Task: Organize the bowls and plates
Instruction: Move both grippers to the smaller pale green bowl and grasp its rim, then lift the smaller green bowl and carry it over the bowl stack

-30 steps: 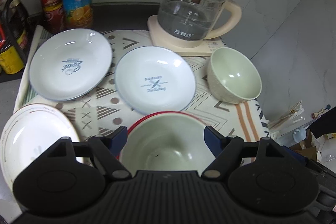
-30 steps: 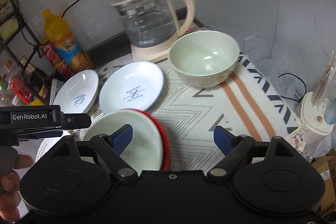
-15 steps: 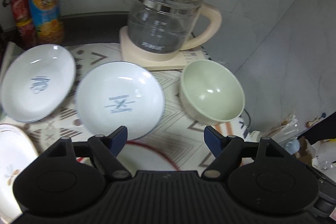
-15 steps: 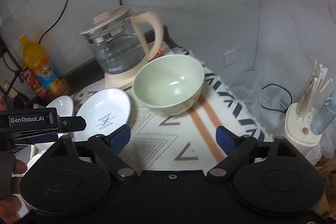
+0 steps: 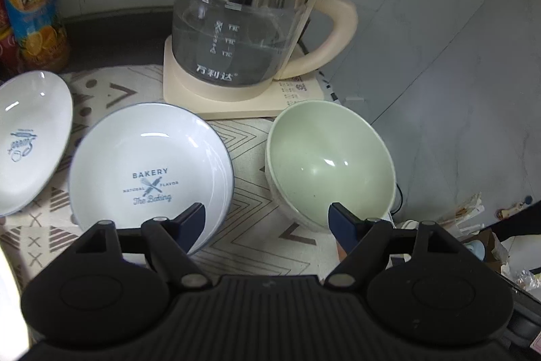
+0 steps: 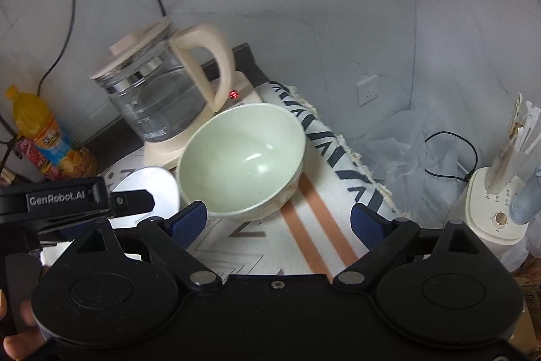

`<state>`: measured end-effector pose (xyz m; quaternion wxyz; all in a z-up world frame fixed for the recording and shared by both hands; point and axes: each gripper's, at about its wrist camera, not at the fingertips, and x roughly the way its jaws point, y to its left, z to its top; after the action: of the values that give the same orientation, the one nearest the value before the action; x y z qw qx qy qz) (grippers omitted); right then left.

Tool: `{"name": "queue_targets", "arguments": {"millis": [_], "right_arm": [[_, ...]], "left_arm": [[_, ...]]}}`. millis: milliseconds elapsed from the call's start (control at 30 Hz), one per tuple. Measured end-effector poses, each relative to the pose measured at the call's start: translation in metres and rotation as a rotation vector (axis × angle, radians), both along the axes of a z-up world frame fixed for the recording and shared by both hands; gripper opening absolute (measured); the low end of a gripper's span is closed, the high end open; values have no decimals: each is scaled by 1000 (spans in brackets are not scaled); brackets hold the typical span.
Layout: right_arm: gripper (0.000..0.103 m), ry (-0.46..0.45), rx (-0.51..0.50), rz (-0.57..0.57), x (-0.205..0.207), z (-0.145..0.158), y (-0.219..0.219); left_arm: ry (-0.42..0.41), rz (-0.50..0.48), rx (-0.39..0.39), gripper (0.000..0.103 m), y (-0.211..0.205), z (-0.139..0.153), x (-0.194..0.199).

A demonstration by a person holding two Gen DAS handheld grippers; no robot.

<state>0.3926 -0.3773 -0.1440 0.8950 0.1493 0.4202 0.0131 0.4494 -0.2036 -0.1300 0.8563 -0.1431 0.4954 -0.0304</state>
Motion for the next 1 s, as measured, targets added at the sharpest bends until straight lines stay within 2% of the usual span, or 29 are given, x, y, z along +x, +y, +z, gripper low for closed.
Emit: {"name": "queue_targets", "arguments": {"millis": [100, 300, 567, 633, 800, 867, 967, 1000], "right_arm": [[75, 24, 12, -21, 15, -10, -6], [61, 77, 60, -43, 40, -31, -15], [50, 127, 84, -40, 60, -50, -18], [50, 139, 95, -44, 64, -54, -19], [42, 182, 110, -63, 77, -66, -15], [36, 195, 124, -53, 81, -71, -12], [19, 201, 138, -20, 84, -70, -9], [19, 196, 127, -16, 84, -69, -8]], "left_arm": [[17, 14, -6, 78, -3, -9, 11], [20, 23, -6, 75, -11, -20, 30], [38, 54, -12, 68, -19, -40, 49], [64, 68, -1, 62, -22, -49, 54], [120, 96, -66, 24, -24, -67, 59], [119, 94, -65, 21, -27, -67, 58], [114, 95, -68, 19, -26, -63, 56], [110, 92, -71, 19, -26, -61, 55]]}}
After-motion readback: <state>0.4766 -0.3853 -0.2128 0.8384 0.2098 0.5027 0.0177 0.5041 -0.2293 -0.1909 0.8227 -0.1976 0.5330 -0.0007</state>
